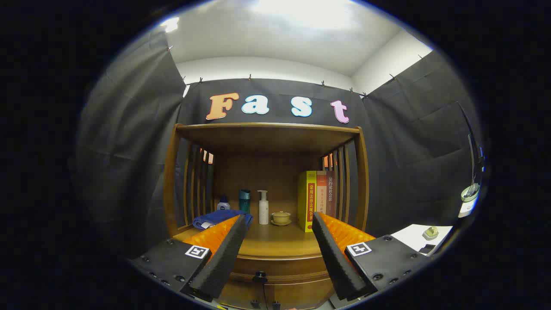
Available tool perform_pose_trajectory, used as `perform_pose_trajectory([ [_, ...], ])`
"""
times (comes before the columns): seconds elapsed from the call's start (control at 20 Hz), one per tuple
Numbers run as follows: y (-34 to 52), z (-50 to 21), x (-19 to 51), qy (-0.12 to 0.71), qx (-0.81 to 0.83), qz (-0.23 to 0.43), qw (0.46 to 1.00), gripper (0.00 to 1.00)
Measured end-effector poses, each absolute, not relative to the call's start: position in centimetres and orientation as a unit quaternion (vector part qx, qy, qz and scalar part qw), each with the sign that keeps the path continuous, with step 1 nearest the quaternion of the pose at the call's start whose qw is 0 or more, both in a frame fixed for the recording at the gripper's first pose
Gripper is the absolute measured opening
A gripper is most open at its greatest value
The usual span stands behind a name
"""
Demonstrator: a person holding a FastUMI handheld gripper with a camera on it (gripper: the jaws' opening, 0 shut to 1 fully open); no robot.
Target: Pull open the drawer, take out the items inside it, and place them on the countertop above the cabinet.
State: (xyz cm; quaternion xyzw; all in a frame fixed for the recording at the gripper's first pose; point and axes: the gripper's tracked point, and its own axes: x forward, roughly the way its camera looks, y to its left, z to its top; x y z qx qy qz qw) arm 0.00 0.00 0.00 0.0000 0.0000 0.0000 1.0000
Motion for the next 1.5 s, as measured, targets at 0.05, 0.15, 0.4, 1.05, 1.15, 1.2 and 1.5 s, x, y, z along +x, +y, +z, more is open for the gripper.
perform_pose_trajectory([
  [0.05,0.0,-0.2,-0.2,0.003,0.0,0.001,1.0,1.0],
  [0.15,0.1,-0.9,-0.3,0.011,-0.003,0.001,1.0,1.0],
  [0.4,1.4,-1.0,-0.6,0.012,-0.007,0.012,1.0,1.0],
  [1.05,1.4,-1.8,-0.1,0.019,-0.007,0.012,1.0,1.0],
  [1.15,1.4,-1.8,0.0,0.019,-0.005,0.012,1.0,1.0],
  [1.2,1.4,-1.8,0.0,0.019,-0.005,0.012,1.0,1.0],
  [1.5,1.2,-2.1,0.0,0.023,-0.003,0.011,1.0,1.0],
])
